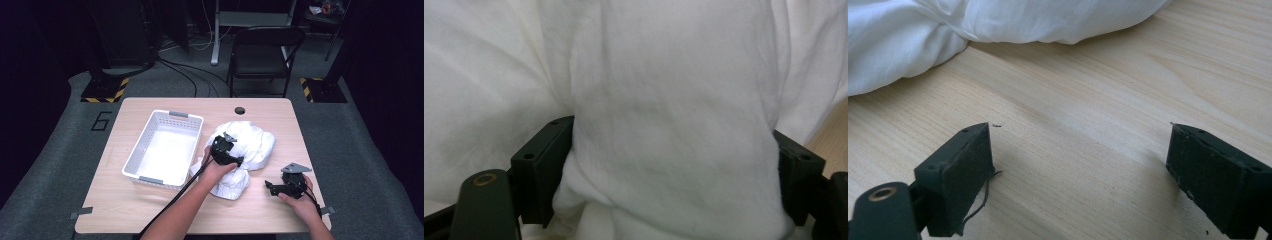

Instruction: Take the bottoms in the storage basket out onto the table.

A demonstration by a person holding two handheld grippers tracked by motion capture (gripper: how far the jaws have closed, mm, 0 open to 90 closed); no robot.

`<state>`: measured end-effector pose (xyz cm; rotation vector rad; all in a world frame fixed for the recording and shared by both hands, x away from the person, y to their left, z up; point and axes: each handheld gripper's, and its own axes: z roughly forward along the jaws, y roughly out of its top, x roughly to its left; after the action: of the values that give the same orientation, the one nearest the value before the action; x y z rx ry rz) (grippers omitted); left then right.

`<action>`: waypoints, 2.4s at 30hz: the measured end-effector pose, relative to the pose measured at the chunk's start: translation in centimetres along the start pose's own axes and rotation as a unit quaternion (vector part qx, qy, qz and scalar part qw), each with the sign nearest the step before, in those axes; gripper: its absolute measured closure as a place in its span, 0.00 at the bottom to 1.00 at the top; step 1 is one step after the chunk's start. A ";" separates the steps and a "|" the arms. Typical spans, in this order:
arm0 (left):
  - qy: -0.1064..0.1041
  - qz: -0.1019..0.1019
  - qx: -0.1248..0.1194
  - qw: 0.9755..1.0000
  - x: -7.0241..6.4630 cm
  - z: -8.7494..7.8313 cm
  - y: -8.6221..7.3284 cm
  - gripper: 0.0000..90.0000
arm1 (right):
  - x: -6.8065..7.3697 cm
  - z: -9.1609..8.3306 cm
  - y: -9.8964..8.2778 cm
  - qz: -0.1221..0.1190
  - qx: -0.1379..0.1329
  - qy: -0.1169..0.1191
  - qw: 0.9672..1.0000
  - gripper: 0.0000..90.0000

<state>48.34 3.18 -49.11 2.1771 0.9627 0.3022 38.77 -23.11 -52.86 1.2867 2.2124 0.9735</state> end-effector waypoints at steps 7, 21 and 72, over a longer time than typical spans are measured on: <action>0.003 -0.006 -0.006 1.000 -0.2 -0.3 0.1 0.21 | 0.0 0.0 0.0 0.000 0.000 0.000 1.000 0.12; -0.021 -0.016 -0.029 0.999 0.3 -1.8 1.0 0.22 | 0.0 0.0 0.0 0.001 0.000 0.000 1.000 0.12; 0.008 -0.074 -0.103 0.992 9.3 -17.4 -1.4 0.33 | 0.0 0.0 0.0 0.000 0.000 0.000 1.000 0.12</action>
<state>45.82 19.61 -38.37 1.9099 1.0474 0.3330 38.77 -23.11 -52.86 1.2869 2.2123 0.9741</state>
